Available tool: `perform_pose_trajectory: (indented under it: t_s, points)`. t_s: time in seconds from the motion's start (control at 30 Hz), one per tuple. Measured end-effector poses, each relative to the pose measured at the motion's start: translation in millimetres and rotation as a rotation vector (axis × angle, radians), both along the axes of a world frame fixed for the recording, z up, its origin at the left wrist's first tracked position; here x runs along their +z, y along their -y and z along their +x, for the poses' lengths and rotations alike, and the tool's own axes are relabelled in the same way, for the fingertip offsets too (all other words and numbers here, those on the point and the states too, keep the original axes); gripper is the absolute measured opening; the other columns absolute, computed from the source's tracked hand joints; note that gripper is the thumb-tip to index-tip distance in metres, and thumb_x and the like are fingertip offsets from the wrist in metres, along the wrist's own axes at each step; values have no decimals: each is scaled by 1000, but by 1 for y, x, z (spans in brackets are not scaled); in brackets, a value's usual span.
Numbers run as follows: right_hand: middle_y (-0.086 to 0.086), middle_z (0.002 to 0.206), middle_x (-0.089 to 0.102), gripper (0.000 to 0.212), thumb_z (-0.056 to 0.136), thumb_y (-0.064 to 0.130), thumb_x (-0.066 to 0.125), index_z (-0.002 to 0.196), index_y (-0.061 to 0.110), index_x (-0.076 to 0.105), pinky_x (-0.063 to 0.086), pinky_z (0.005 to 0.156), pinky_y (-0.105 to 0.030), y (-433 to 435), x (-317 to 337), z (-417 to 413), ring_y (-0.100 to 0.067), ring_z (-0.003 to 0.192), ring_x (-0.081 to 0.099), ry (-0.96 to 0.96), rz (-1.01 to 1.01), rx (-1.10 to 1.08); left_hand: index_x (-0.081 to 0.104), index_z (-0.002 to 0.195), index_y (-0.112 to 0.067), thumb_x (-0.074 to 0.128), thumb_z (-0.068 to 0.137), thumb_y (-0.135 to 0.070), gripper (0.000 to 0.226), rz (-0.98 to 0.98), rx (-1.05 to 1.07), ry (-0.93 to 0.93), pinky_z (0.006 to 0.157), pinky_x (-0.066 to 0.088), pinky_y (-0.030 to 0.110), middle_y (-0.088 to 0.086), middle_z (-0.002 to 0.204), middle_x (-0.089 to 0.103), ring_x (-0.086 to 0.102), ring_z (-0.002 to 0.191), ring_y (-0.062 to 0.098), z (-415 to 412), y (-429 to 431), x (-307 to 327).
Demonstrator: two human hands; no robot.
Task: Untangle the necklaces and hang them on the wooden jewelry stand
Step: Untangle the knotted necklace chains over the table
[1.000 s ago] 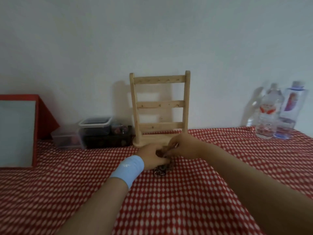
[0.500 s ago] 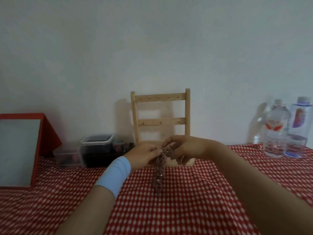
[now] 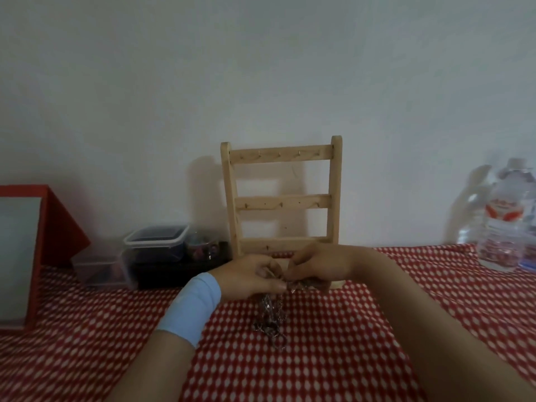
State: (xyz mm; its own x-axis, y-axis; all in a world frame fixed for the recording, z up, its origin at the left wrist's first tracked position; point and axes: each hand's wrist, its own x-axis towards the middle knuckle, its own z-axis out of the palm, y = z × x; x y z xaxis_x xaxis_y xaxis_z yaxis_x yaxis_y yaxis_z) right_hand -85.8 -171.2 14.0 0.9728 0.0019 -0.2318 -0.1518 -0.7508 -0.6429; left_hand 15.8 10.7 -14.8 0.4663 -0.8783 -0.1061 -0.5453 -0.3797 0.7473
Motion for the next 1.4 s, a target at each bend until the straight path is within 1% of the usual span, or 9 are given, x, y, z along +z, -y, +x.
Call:
perform_pose_trajectory:
  t_s: [0.27,0.37,0.47,0.53,0.67,0.97,1.13,1.23,1.4]
  points:
    - [13,99,69,20,91,39,69,106,27,73,52,87,-30,-1,-9,-10,-5,90,64,98,-212,-10,73,72,-26,51,92,-56,42,47,82,150,94,50,38,9,90,74,66,81,17,-4,-3,5]
    - [3,84,66,29,84,46,74,96,19,70,49,63,-29,-10,-7,-6,-14,67,58,178,-5,-120,76,77,-29,54,91,-55,36,-69,132,105,94,51,38,-2,83,76,69,83,14,-4,1,6]
    - [7,83,76,38,69,60,83,85,26,75,61,75,-31,-21,-11,-1,-13,76,73,152,-84,-90,75,88,-20,57,89,-53,37,-153,176,85,81,54,33,-3,80,75,69,80,14,-3,1,9]
    - [6,78,77,21,75,45,85,84,28,76,62,72,-29,-27,-15,1,-7,72,73,234,-33,-88,70,87,-21,59,90,-50,31,-151,177,66,79,53,31,-8,78,73,68,79,11,-1,0,10]
    - [-1,82,79,9,90,21,75,92,14,80,63,71,-29,-26,-14,2,-11,74,75,278,39,-97,64,103,-26,64,90,-40,20,8,71,63,101,46,37,-6,89,75,67,96,10,1,-13,17]
    - [-7,72,50,27,105,13,49,90,7,70,56,86,-55,-13,-5,-6,-20,60,53,280,662,-188,71,110,-30,62,89,-44,27,401,112,273,94,41,24,-20,93,68,60,96,2,15,-46,33]
    - [-1,77,53,37,107,14,37,113,5,73,38,61,-29,-9,-2,-6,-15,63,45,191,735,-69,63,125,-29,59,92,-45,37,516,164,332,102,45,29,-7,132,59,62,111,15,7,-44,43]
    - [-5,86,64,46,97,-6,32,122,0,70,42,60,-27,-8,-5,-3,-16,68,53,144,737,-32,63,123,-26,52,95,-46,36,338,166,388,102,43,32,-2,132,59,56,120,19,-10,-31,51]
    - [-11,93,69,44,91,-21,44,122,0,67,49,63,-24,-9,-6,-1,-16,80,66,207,626,36,58,122,-25,68,89,-28,35,-183,116,-62,84,59,36,1,97,74,73,87,17,-16,-12,41]
